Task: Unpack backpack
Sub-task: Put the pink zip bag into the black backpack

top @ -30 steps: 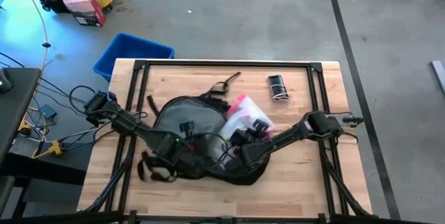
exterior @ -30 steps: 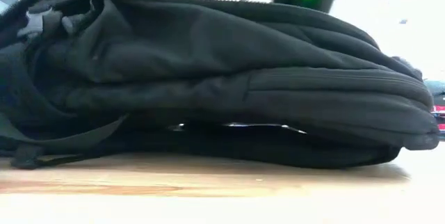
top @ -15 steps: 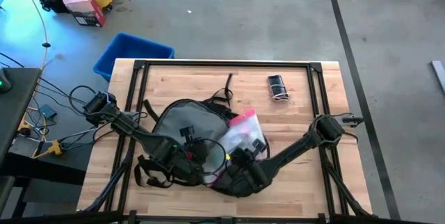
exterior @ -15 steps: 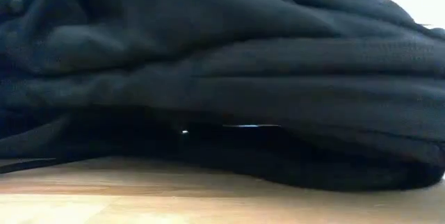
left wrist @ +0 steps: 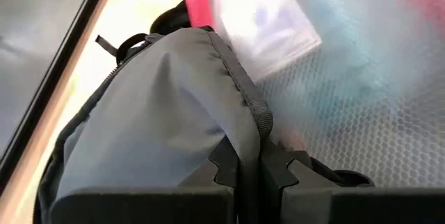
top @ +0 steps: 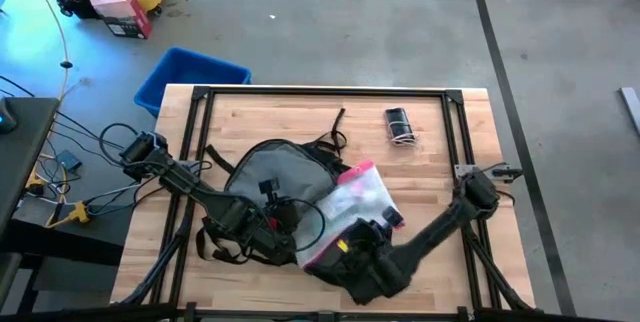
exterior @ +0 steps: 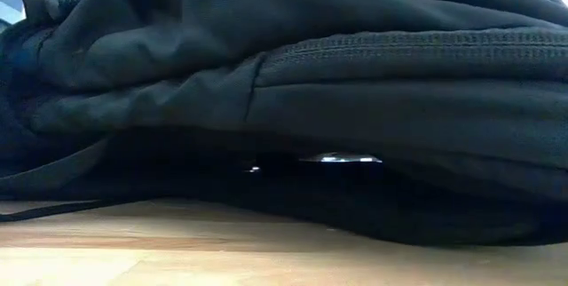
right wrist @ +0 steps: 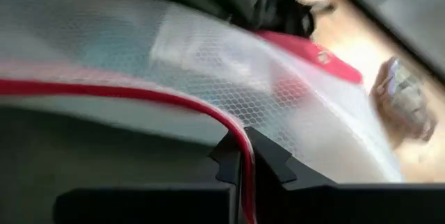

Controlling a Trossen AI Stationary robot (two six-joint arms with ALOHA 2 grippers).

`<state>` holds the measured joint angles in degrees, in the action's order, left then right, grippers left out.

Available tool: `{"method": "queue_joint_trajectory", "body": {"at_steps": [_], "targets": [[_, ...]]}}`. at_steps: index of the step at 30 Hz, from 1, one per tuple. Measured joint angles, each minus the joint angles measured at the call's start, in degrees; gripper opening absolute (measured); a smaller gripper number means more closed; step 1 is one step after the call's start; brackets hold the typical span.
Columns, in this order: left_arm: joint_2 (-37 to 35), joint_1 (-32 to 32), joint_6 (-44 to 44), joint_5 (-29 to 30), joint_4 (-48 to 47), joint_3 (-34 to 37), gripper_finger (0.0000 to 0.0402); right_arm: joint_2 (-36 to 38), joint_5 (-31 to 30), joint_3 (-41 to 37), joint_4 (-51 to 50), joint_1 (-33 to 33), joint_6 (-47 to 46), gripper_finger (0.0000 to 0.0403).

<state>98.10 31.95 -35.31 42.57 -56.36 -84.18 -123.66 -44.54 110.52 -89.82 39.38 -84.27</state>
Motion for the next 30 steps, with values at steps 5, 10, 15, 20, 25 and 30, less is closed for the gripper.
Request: {"method": "queue_joint_trajectory", "body": {"at_steps": [5,10,15,20,25,30], "targets": [[0.0,-0.07,0.0,0.75,-0.02,0.0,0.0,-0.07,3.08,1.89,-0.16,1.79,-0.79,0.0],[0.0,-0.11,0.02,1.3,-0.16,0.0,0.0,-0.06,3.1,3.96,-0.02,1.64,-0.75,0.0],[0.0,-0.16,0.04,1.29,-0.26,0.0,0.0,-1.31,8.18,3.95,8.09,-0.04,5.64,0.0],[0.0,-0.18,0.26,1.2,-0.42,0.0,0.0,-4.01,9.5,3.95,15.88,-0.44,26.42,0.0008],[0.0,-0.18,0.24,0.8,-0.69,0.0,0.0,-4.41,13.2,4.04,16.64,-1.14,39.7,0.0067],[0.0,-0.16,0.48,0.52,-0.72,0.0,0.0,-4.28,23.5,10.88,13.88,-1.65,49.27,0.0146]]}}
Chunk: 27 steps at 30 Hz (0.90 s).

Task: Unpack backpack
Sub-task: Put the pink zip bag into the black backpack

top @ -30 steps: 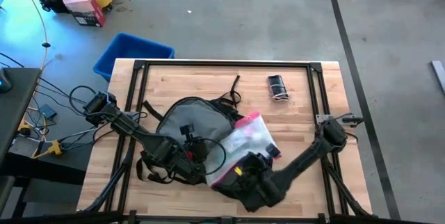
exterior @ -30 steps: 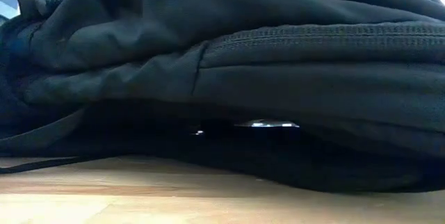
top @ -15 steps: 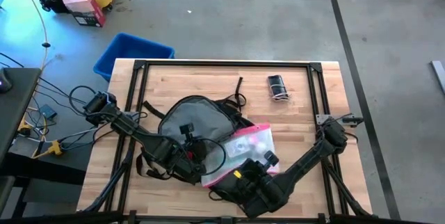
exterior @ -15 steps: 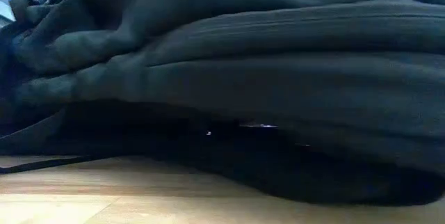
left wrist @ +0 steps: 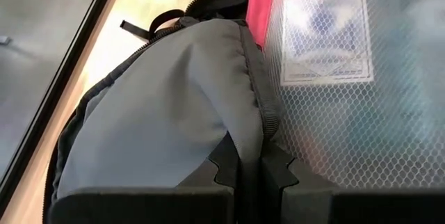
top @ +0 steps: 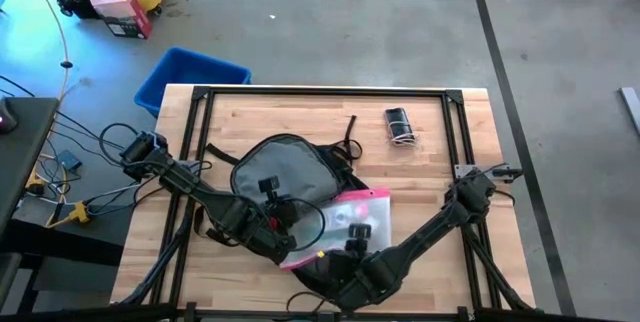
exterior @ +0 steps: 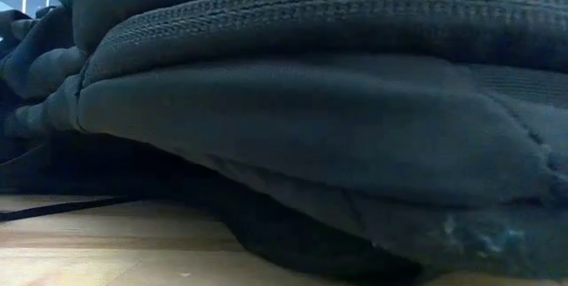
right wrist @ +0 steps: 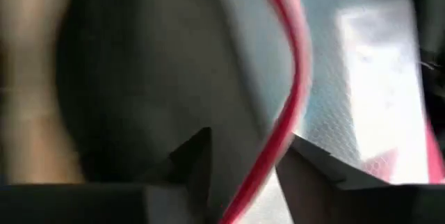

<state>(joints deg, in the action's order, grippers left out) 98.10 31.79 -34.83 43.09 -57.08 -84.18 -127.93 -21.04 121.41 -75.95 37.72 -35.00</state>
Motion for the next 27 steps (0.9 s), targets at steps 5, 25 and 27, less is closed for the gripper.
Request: {"method": "queue_joint_trajectory", "body": {"at_steps": [5,25,27], "targets": [[0.0,0.0,-0.02,-0.46,0.0,0.0,0.0,0.1,-1.19,6.86,5.56,1.85,7.41,0.0175],[-0.07,3.91,-0.95,-2.66,-4.31,-0.09,0.0,-13.14,-20.48,7.17,22.67,-6.75,17.17,0.0062],[-0.13,5.33,-1.41,-3.0,-4.3,-0.09,0.0,-13.38,-20.92,7.17,20.68,-7.59,15.81,0.0043]]}}
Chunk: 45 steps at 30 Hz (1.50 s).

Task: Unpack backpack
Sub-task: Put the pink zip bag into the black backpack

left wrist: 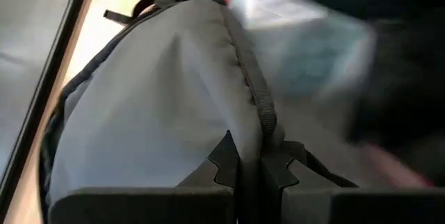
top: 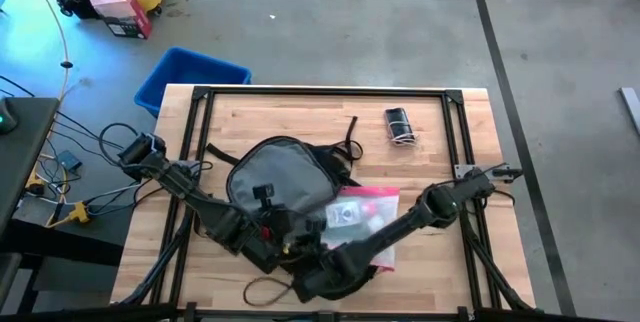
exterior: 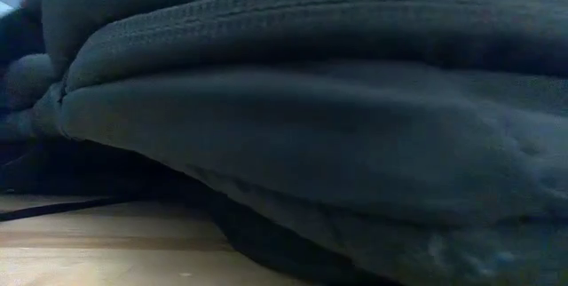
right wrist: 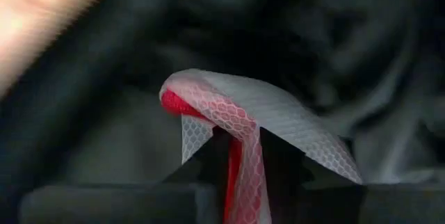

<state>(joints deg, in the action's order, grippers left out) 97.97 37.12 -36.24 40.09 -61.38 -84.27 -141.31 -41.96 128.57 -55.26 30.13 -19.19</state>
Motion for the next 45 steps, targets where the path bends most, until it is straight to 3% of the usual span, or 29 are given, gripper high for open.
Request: {"method": "queue_joint_trajectory", "body": {"at_steps": [4,8,13,17,21,28,30,32,34,38,40,45], "targets": [[0.0,2.48,-2.14,-0.45,0.59,0.02,0.0,-0.45,-0.51,0.0,0.18,-1.59,0.08,0.001],[0.0,4.45,-2.64,0.02,1.71,0.02,0.0,-2.27,-0.76,0.0,6.72,-3.55,3.47,0.0004],[-0.11,5.44,-2.88,0.22,0.8,0.17,0.0,-4.49,6.8,-0.07,19.44,-4.1,13.15,0.0004],[-0.22,5.99,-3.29,0.45,1.08,0.17,0.0,-3.97,9.2,-0.07,18.37,-3.98,14.68,0.0009],[-0.32,6.02,-3.29,2.43,1.01,0.12,0.0,-1.3,13.12,-0.07,13.36,-3.13,12.83,0.0045],[-0.39,5.89,-4.16,4.22,-0.35,0.04,0.0,7.22,24.28,-0.05,6.66,1.25,10.52,0.016],[-0.39,5.72,-4.15,4.18,-0.46,0.04,0.0,9.64,22.11,-0.04,3.03,3.06,7.26,0.0181],[-0.39,5.7,-4.13,4.18,-0.7,0.04,0.0,11.92,16.18,-0.04,-3.28,4.99,1.27,0.0189],[-0.39,5.71,-4.12,4.18,-0.99,0.04,0.0,14.16,11.2,0.03,-13.17,6.65,-7.88,0.0189],[-0.39,5.71,-3.33,4.39,-1.69,0.04,0.0,15.09,7.79,-0.71,-30.41,7.84,-24.36,0.017],[-0.39,5.67,-3.13,4.57,-1.73,0.04,0.0,14.78,7.11,-3.5,-31.33,7.84,-26.52,0.0159],[-0.39,5.63,-0.77,6.22,-1.65,0.05,0.0,14.73,11.49,-14.89,-21.21,6.19,-26.84,0.014]]}}
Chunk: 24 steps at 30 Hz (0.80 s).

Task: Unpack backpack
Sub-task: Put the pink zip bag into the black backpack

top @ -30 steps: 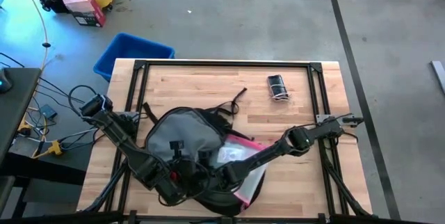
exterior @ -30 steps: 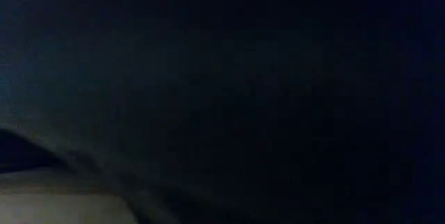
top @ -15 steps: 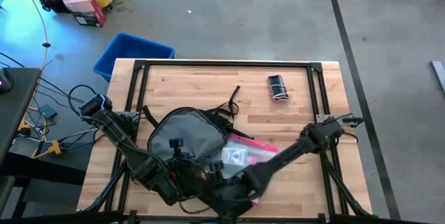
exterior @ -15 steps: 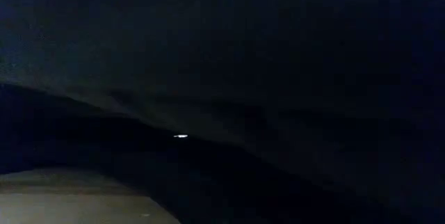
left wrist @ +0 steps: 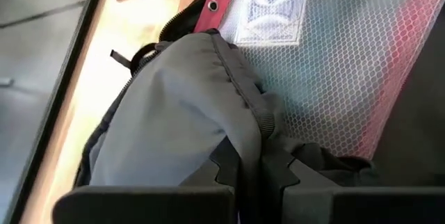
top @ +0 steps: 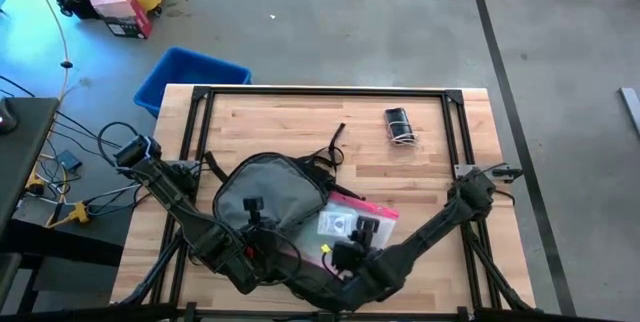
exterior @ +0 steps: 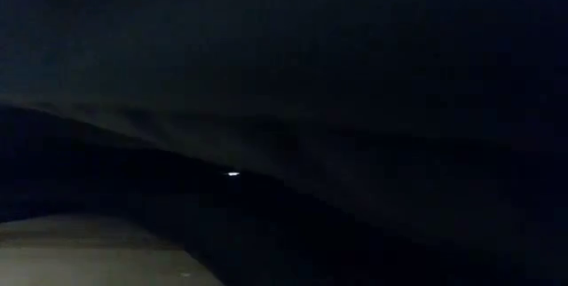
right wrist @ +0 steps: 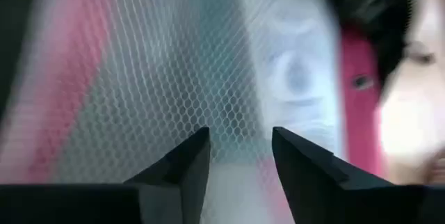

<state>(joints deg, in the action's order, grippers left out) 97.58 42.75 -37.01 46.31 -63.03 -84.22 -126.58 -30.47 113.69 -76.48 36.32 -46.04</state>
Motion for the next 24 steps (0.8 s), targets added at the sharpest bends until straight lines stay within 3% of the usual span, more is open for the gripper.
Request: {"method": "queue_joint_trajectory", "body": {"at_steps": [8,11,15,18,24], "targets": [[0.0,-1.88,17.11,0.29,11.39,0.08,0.0,0.41,-2.73,-12.22,22.95,-7.45,12.86,0.0128],[0.0,-2.59,25.23,-0.56,17.97,0.08,0.0,0.2,-4.19,-14.65,35.85,-11.1,20.82,0.0128],[-0.2,-2.42,31.28,0.66,18.96,0.23,0.0,-0.08,-2.22,-17.55,52.48,-13.29,29.5,0.0128],[-0.12,-2.32,27.85,2.58,15.83,0.14,0.0,0.39,0.21,-17.5,52.04,-13.43,29.93,0.0127],[-0.02,-2.07,20.52,7.07,10.63,1.16,0.0,2.21,-1.59,-9.67,42.53,-7.9,28.25,0.0127]]}}
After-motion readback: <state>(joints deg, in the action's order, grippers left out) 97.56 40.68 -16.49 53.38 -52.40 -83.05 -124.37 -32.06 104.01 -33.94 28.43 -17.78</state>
